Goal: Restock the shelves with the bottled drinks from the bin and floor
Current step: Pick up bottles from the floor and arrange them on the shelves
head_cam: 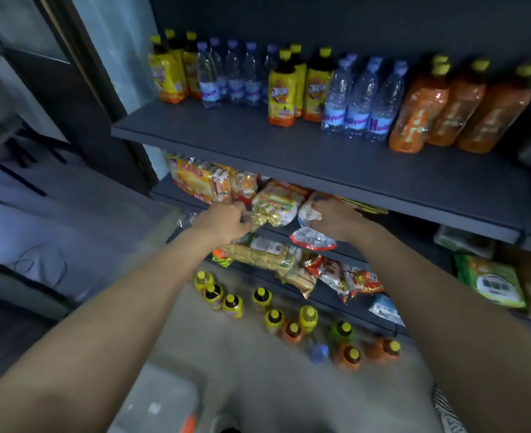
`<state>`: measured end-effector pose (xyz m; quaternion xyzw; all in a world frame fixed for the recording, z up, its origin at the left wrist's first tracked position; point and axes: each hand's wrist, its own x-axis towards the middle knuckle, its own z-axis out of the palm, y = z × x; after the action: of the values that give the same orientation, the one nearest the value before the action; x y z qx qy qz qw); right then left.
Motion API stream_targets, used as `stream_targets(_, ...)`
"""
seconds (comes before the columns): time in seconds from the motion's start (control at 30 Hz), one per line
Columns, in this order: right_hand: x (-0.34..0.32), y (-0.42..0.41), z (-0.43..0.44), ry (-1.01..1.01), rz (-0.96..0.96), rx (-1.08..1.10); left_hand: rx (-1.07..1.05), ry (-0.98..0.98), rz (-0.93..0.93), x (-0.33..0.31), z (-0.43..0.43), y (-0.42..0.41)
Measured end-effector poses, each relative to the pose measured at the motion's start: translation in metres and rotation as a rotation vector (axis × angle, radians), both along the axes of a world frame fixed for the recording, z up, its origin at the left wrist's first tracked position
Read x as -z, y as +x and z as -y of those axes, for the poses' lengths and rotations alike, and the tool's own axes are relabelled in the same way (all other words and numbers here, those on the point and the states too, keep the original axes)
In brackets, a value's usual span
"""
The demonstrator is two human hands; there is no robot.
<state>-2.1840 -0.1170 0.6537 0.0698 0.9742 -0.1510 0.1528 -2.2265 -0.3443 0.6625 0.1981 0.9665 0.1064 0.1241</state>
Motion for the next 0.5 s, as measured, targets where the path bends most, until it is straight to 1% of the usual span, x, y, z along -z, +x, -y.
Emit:
stream_targets(0.23, 0.076, 0.073, -0.110, -0.051, 0.194, 0.154, 0.040, -0.013, 0.140, 0.075, -0.116, 0.054)
stream_targets(0.37, 0.123, 0.103, -0.142, -0.056, 0.203, 0.177, 0.045, -0.036, 0.216, 0.125, -0.158, 0.082)
stream_targets(0.5, 0.178, 0.129, -0.163, -0.069, 0.240, 0.209, 0.042, -0.034, 0.281, 0.176, -0.180, 0.099)
